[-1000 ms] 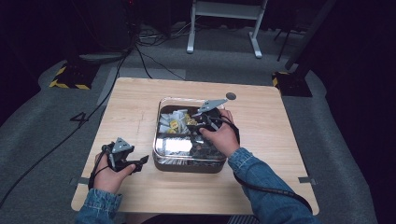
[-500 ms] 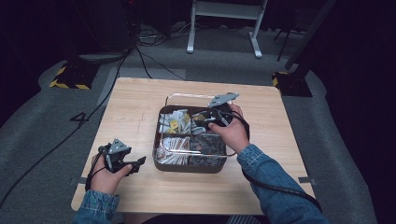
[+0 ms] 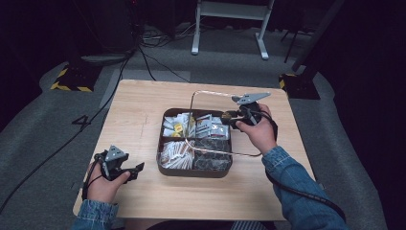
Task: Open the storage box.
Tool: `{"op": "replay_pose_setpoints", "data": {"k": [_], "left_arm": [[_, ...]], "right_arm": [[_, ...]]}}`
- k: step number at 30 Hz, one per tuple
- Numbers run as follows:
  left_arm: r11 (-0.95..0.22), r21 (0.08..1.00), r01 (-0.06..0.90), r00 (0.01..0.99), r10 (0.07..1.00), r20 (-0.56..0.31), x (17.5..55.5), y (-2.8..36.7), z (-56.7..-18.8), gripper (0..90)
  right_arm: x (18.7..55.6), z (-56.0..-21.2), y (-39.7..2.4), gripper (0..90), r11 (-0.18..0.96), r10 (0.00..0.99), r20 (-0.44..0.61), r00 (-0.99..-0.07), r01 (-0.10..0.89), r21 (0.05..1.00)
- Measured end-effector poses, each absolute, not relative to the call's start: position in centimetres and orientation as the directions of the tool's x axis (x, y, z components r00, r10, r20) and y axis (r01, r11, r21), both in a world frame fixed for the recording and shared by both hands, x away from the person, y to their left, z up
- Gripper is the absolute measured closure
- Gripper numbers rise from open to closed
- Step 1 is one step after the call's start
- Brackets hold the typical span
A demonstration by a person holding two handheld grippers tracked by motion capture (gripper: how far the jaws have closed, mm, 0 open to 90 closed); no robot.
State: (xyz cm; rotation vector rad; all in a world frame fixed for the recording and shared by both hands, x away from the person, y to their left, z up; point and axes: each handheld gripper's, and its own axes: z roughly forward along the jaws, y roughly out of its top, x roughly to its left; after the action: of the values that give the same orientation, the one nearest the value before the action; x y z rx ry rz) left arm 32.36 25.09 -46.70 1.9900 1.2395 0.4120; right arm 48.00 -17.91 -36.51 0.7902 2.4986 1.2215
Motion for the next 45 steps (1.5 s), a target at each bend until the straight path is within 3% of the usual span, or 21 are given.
{"op": "replay_pose_setpoints", "data": {"k": [20,45], "left_arm": [[-0.265,0.729,0.631,0.498,0.859,-0.12,34.1,24.1,-46.7,27.2],[-0.273,0.721,0.637,0.495,0.862,-0.111,33.3,24.2,-47.1,27.1]], "right_arm": [[48.6,-37.0,-27.0,58.5,0.49,0.646,0.013,-0.763,0.427,0.76],[50.3,-41.7,-32.4,58.4,0.509,0.672,0.007,-0.74,0.47,0.721]]}}
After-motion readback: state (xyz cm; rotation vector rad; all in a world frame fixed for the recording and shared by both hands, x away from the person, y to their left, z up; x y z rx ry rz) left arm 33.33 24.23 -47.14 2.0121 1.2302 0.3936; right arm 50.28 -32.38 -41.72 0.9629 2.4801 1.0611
